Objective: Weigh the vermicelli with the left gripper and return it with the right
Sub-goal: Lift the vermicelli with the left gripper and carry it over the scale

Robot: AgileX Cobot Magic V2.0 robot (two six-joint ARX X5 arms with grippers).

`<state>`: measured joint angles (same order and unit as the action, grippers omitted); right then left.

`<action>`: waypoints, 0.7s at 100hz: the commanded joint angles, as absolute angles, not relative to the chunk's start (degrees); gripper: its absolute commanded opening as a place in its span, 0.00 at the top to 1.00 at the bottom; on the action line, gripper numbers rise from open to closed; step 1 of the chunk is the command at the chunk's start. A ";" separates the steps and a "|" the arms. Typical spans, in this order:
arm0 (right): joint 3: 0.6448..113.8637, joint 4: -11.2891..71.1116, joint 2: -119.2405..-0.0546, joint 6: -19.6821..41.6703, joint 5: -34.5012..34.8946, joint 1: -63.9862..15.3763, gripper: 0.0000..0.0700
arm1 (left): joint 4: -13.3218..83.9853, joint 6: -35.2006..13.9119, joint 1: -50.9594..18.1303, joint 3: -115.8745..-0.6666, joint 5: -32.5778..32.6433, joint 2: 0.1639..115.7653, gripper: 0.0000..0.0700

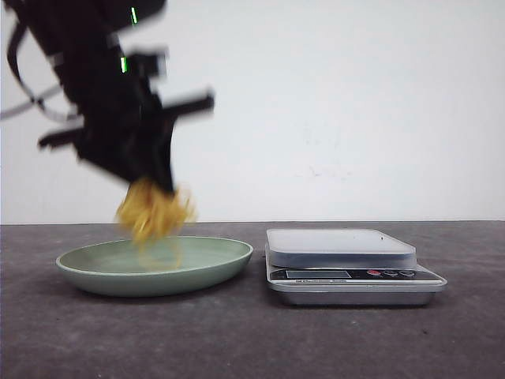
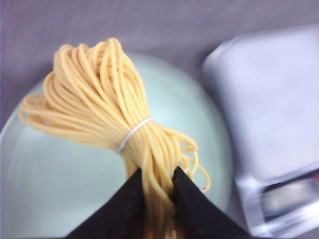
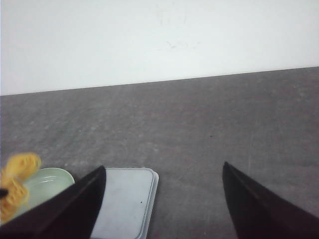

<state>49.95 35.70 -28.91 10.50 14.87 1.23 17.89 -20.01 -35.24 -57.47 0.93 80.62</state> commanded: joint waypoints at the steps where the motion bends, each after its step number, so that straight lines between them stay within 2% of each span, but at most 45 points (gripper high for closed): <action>1: 51.03 35.24 -29.10 10.11 15.03 1.26 0.34 | 15.22 -18.90 -36.73 -58.59 -3.25 79.75 1.00; 12: 51.03 35.24 -29.10 10.13 15.03 1.26 0.34 | 9.69 -18.72 -39.13 -58.59 -7.73 78.52 1.00; 28: 51.03 35.27 -29.10 10.31 15.05 1.26 0.34 | 0.30 -18.68 -42.52 -58.70 -8.97 81.87 1.00; 50: 51.03 35.24 -29.10 10.35 15.05 1.26 0.34 | -1.85 -23.38 -43.16 -62.43 -10.76 92.03 1.00; 70: 51.03 35.44 -29.10 10.28 15.11 1.26 0.34 | -2.50 -24.36 -43.90 -68.07 -14.39 101.75 1.00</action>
